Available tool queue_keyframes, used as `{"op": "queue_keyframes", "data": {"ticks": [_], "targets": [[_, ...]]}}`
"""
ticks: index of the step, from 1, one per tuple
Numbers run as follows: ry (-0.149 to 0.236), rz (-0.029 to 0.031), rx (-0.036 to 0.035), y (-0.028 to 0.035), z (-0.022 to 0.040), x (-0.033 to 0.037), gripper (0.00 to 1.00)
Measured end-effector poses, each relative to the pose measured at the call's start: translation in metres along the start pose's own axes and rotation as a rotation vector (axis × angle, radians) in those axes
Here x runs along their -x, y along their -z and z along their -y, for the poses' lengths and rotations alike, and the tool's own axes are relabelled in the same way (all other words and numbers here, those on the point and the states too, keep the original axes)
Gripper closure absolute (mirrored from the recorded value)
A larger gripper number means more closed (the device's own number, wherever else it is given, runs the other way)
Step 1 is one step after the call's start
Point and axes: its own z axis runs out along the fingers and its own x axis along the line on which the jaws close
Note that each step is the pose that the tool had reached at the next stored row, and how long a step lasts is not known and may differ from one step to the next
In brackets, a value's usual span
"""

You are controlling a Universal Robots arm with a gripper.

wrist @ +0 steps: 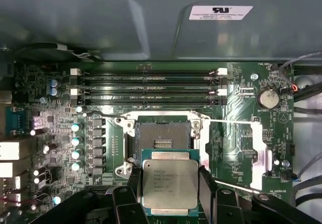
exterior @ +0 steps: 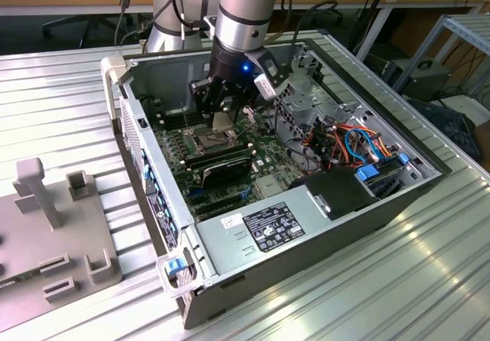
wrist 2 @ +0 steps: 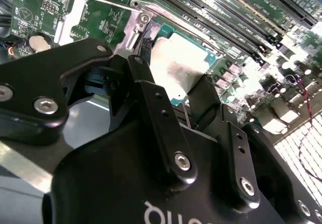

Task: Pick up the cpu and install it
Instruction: 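Pick up the cpu and move it towards the insertion slot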

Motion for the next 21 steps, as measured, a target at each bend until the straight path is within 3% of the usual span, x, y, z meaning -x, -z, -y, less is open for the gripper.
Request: {"op": "queue_keyframes", "data": {"ticks": [7,12,21], "targets": [[0.002,-0.0001,0.0005,-0.0125,-0.0047,0.0002,0.45],[0.002,0.0,0.0008,-0.0166,-0.0065,-0.0004,0.45],[0.021,-0.0003,0.0007,-0.0175,-0.0067,-0.0011,0.45]]}}
